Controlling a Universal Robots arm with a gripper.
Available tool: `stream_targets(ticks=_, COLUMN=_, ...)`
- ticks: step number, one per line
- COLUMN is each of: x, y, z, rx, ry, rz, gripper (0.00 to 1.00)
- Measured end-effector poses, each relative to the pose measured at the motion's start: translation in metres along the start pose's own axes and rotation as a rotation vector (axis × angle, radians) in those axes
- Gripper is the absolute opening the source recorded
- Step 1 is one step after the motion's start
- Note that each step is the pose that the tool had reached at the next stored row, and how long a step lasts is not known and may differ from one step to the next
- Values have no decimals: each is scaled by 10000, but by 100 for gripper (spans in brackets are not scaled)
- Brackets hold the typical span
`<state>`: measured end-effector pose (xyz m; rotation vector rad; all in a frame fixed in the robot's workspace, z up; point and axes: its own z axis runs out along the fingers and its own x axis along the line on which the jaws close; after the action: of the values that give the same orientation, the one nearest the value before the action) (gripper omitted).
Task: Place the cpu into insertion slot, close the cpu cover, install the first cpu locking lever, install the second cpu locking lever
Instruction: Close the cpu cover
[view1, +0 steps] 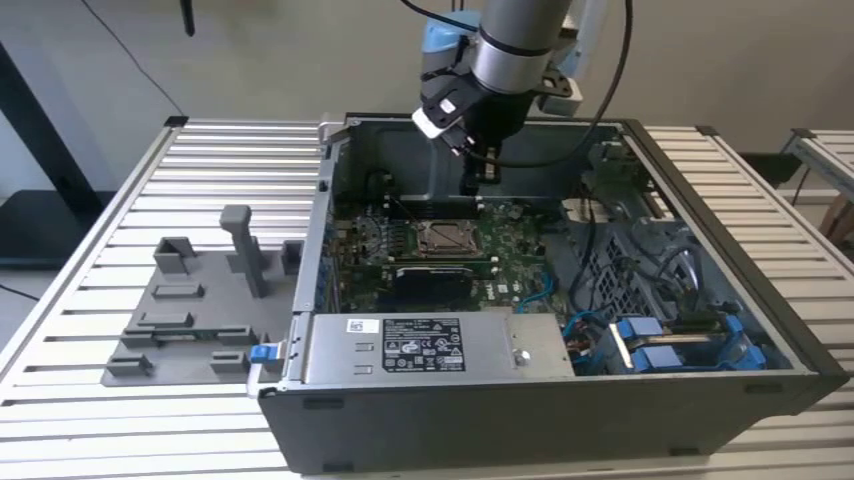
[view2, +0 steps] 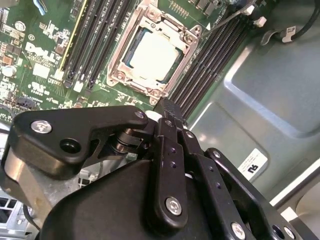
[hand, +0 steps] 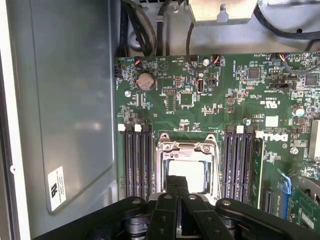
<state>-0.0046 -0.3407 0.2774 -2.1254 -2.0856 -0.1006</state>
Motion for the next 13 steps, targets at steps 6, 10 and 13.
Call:
stream_targets(ticks=6, x=0, y=-101, z=-7, rx=1, ry=44, rz=-11, gripper=11)
stream_targets(ticks=10, x=-1, y=-145, z=-7, rx=35, ry=27, rz=-211, gripper=11)
stream_targets(ticks=13, x=-1, y=-146, z=-6, rx=97, ry=0, rz=-627, gripper=11)
